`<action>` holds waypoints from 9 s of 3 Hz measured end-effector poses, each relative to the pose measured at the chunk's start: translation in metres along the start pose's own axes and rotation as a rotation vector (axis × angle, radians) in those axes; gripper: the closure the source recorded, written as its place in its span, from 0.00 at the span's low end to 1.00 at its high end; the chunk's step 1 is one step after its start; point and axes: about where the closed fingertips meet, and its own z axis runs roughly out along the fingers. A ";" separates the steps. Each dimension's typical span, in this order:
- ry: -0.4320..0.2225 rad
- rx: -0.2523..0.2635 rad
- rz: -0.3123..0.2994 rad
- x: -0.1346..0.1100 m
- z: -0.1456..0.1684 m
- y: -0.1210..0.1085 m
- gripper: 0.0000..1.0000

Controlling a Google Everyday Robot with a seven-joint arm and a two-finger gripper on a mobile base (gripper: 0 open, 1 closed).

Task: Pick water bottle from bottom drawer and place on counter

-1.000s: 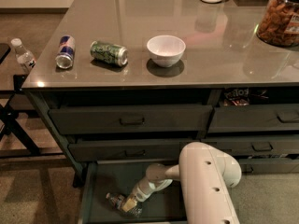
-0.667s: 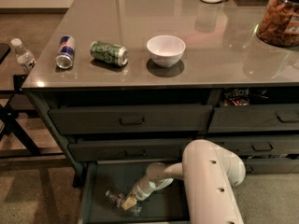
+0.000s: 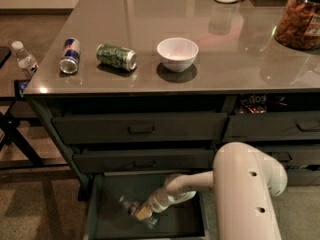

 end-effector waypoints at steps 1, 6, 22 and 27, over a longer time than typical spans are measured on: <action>0.018 0.085 0.012 0.004 -0.044 0.018 1.00; -0.035 0.332 0.159 0.051 -0.187 0.052 1.00; -0.405 0.993 0.097 -0.070 -0.650 0.142 1.00; -0.444 1.083 -0.012 -0.141 -0.729 0.114 1.00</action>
Offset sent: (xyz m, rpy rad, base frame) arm -0.0016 -0.0195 0.0302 -0.0541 -0.0372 -0.0504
